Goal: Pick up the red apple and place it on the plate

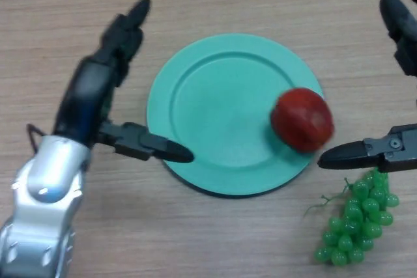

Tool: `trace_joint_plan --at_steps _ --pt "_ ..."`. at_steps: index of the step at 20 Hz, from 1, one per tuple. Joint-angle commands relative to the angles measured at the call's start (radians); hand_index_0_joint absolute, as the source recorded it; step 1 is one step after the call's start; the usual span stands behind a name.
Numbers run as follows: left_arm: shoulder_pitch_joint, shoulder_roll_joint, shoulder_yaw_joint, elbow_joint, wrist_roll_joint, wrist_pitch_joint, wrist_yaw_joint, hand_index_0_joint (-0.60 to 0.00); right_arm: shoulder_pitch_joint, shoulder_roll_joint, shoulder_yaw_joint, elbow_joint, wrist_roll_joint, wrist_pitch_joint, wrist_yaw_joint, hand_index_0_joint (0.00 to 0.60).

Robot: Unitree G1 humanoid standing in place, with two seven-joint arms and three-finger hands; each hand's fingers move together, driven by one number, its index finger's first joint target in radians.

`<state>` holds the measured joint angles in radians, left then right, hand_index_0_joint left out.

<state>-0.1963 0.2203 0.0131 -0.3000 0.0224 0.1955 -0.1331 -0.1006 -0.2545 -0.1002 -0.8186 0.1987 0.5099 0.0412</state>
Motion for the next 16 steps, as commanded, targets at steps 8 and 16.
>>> trace_joint_plan --at_steps 8,16 --pt "0.225 0.041 0.194 -0.371 -0.225 -0.049 -0.021 0.0 -0.009 -0.017 -0.048 -0.064 0.06 -0.101 0.025 0.0" --pt "0.258 0.034 0.264 -0.265 -0.12 -0.206 -0.046 0.0 -0.015 -0.018 -0.044 -0.045 0.074 -0.131 0.02 0.0"
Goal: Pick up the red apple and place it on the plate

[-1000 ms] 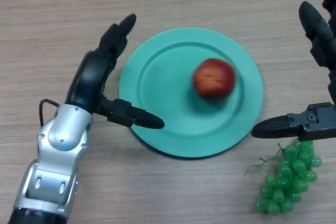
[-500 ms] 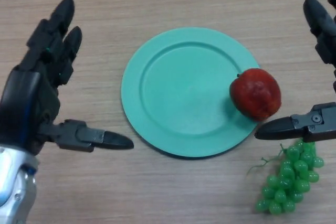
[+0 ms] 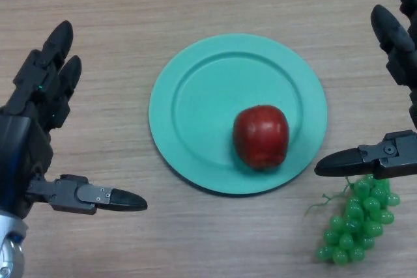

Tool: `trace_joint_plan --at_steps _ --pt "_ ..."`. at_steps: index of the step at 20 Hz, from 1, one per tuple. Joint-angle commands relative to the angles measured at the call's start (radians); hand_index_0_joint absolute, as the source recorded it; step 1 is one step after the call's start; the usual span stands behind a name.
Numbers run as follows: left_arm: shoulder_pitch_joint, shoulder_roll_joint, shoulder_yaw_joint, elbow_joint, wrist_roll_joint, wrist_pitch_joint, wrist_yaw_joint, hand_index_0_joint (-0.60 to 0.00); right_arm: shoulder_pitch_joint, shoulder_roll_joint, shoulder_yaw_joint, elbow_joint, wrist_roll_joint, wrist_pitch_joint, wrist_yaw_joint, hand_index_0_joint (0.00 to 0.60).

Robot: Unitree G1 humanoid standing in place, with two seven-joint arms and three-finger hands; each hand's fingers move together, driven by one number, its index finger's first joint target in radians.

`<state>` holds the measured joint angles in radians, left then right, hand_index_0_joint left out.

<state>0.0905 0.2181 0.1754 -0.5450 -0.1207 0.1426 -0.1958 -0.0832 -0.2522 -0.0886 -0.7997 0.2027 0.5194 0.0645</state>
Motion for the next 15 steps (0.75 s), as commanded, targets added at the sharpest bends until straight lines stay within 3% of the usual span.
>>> trace_joint_plan --at_steps 1,5,8,15 --pt "-0.037 0.041 0.104 -0.001 0.03 -0.163 0.027 0.0 -0.031 -0.021 -0.064 -0.065 0.078 -0.144 -0.005 0.0" --pt "-0.067 0.057 0.097 0.013 0.034 -0.154 0.03 0.0 -0.017 -0.021 -0.053 -0.01 0.04 -0.198 0.015 0.0" --pt "-0.102 0.066 0.088 0.011 0.03 -0.144 0.075 0.0 -0.017 -0.021 -0.058 0.008 0.039 -0.204 0.025 0.0" --pt "-0.158 0.106 0.12 -0.007 0.008 -0.064 0.055 0.0 -0.004 -0.022 -0.057 0.006 0.024 -0.199 0.083 0.0"
